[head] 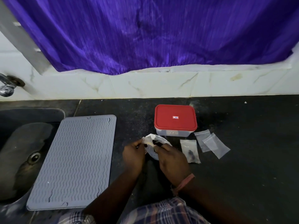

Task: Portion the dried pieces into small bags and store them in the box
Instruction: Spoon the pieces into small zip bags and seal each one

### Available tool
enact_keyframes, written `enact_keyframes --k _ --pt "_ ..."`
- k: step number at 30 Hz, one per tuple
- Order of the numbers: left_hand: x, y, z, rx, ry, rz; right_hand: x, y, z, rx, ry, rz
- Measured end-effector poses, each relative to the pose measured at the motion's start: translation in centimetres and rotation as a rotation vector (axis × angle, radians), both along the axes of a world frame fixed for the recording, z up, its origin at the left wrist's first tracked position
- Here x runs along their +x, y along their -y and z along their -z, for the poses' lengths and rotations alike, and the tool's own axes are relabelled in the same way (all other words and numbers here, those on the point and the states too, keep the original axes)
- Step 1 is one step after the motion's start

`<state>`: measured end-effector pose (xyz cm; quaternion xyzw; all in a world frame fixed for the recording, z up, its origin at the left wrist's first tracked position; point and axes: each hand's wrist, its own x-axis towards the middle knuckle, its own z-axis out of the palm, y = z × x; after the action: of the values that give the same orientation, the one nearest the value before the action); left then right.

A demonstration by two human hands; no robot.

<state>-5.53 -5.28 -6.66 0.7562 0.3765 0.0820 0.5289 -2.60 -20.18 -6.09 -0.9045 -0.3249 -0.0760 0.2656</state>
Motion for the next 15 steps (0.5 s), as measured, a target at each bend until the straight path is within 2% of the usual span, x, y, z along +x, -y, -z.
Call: enact_keyframes --k 2,4,6,9,15 --pt "0.0 -0.1 0.0 -0.028 -0.03 -0.036 0.2 0.3 -0.9 0.157 -0.028 0.061" --pt "0.0 -0.3 0.1 -0.096 -0.057 -0.076 0.6 0.6 -1.3 0.321 -0.139 0.192" --pt "-0.1 -0.5 0.4 -0.176 -0.071 -0.132 1.1 1.3 -1.1 0.38 -0.238 0.308" --pt "-0.3 -0.6 1.0 -0.211 -0.106 -0.172 1.6 2.8 -0.3 0.305 -0.312 0.379" --pt "0.3 0.1 3.8 -0.345 -0.155 -0.197 1.1 3.0 0.5 -0.033 -0.313 0.294"
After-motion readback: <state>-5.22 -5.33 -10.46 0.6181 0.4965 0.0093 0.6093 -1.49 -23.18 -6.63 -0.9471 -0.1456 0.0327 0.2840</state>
